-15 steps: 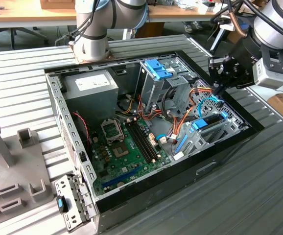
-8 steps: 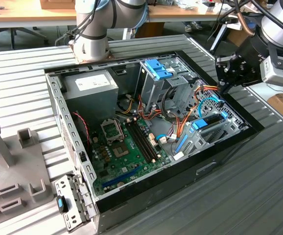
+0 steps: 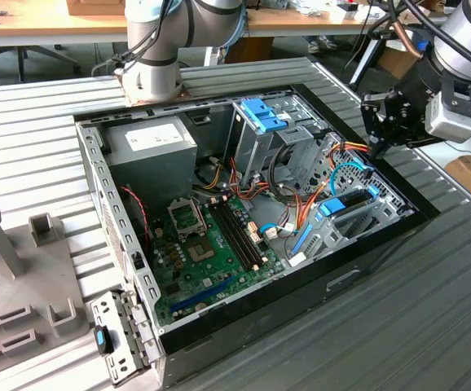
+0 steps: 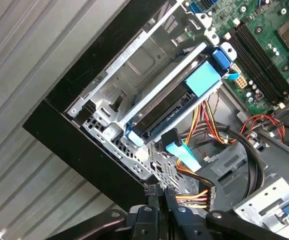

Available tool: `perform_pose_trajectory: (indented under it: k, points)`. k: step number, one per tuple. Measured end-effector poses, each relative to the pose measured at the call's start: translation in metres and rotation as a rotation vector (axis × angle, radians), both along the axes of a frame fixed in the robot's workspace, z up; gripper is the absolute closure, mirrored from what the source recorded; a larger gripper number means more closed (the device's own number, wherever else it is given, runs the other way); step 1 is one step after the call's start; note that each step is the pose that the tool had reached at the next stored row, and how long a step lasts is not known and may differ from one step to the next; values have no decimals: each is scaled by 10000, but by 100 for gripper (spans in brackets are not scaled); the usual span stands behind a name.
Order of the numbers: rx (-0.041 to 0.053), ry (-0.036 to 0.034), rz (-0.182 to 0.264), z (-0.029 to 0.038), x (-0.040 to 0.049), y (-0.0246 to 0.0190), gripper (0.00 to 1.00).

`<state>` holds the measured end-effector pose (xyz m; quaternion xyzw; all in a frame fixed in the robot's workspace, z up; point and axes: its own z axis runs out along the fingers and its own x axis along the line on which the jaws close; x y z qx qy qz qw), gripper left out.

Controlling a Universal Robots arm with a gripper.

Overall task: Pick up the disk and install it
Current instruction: 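Insert the disk into the insertion slot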

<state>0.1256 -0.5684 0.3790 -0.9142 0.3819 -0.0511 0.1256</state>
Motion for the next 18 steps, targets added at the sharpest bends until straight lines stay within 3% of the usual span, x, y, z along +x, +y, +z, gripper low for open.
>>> perform_pose_trajectory:
  k: [8,11,18]
  points:
    - [-23,0,-1304,-5,0,0,83]
    - [-25,-3,-1323,-3,0,0,83]
    - [-22,-32,-1546,98,0,0,83]
